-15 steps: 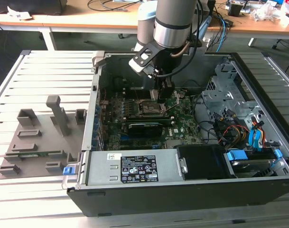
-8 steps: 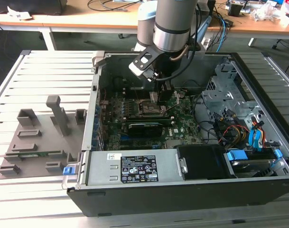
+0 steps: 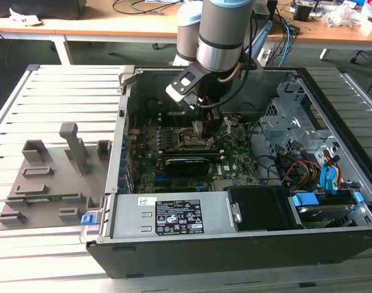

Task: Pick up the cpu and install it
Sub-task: 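Place the cpu into insertion slot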

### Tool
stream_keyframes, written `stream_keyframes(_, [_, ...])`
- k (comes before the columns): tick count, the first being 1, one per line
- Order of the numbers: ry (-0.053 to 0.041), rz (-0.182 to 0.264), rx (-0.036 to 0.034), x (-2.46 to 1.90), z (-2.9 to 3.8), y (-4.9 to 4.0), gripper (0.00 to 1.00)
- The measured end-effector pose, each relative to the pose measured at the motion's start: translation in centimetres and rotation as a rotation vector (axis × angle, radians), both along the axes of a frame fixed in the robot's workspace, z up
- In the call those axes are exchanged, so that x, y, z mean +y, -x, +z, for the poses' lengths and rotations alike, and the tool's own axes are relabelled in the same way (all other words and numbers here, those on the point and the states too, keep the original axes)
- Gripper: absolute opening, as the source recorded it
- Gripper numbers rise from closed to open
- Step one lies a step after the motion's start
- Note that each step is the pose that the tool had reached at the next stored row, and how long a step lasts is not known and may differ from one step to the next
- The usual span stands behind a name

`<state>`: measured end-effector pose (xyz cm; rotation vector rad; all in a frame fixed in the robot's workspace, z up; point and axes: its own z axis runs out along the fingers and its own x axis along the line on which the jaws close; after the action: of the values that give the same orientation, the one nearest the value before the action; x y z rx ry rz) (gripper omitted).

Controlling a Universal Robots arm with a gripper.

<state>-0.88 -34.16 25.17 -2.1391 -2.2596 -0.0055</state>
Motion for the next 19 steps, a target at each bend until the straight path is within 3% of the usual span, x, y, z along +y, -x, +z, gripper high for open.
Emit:
stream_keyframes(11, [0.0000, 0.000, -0.0001, 0.00, -1.50, 0.00, 0.55])
stream_keyframes(19, [-0.0001, 0.000, -0.0001, 0.00, -2.19, 0.00, 0.55])
